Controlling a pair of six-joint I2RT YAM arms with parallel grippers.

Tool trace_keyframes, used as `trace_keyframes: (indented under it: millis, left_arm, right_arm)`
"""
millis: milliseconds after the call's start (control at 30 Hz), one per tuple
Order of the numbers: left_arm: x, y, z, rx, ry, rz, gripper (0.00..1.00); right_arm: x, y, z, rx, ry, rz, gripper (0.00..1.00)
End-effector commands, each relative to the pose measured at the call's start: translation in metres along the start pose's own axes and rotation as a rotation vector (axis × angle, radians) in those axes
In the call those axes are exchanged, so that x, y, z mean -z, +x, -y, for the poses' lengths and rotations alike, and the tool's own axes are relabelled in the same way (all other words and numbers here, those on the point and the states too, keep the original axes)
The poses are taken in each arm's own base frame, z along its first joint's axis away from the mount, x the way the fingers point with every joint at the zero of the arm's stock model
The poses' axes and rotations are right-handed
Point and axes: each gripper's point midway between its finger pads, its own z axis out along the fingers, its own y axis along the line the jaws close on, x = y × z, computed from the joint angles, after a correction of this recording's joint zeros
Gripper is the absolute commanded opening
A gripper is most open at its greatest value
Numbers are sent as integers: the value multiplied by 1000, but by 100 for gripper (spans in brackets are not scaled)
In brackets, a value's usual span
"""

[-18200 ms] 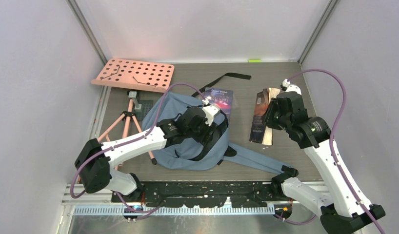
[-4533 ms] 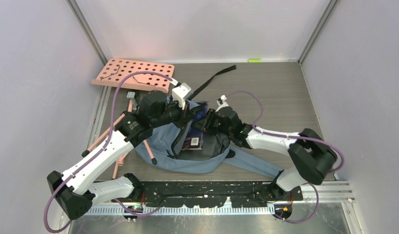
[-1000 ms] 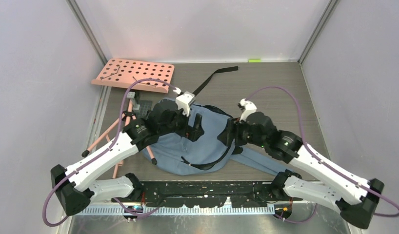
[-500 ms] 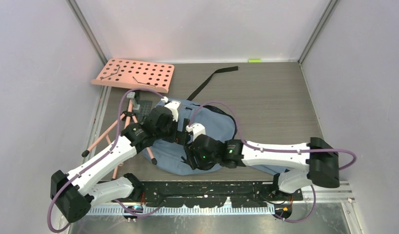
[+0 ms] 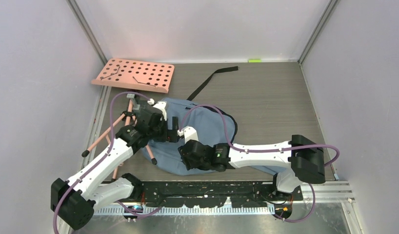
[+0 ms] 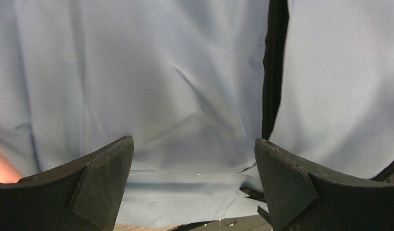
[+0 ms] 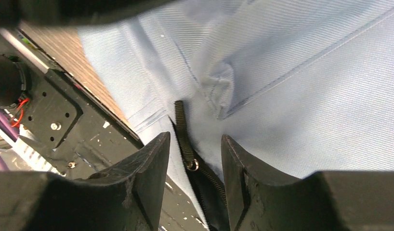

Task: Pack the student bag
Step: Zip the student bag at the center of the board.

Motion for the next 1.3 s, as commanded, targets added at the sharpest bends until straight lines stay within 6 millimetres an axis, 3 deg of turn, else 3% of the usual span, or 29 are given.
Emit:
trace_keyframes:
  millis: [0, 133, 367, 600, 767, 967, 1167, 1267]
  left_arm:
    - [7, -22, -1, 56, 27, 105, 100]
    - [10, -25, -8, 58, 6, 117, 100]
    - [14, -26, -8, 57, 15, 121, 100]
    - [19, -27, -7, 52, 21, 131, 100]
    - [18, -25, -6, 43, 29, 122, 100]
    - [15, -20, -3, 32, 52, 96, 100]
    - [17, -20, 17, 10, 174, 113, 100]
    - [18, -15, 27, 2, 243, 107, 85]
  right_arm:
    - [16, -30, -25, -40, -84, 109, 50]
    - [19, -28, -30, -63, -112, 123, 50]
    - [4, -22, -36, -16, -75, 100, 46]
    - [-6, -11, -27, 30, 9, 82, 39]
    - [-7, -8, -16, 28, 62, 89, 20]
    - [-16, -6, -12, 72, 99, 89, 28]
    - [-15, -11, -15, 84, 118, 119, 2]
    - [3, -21, -7, 47, 151, 181, 1]
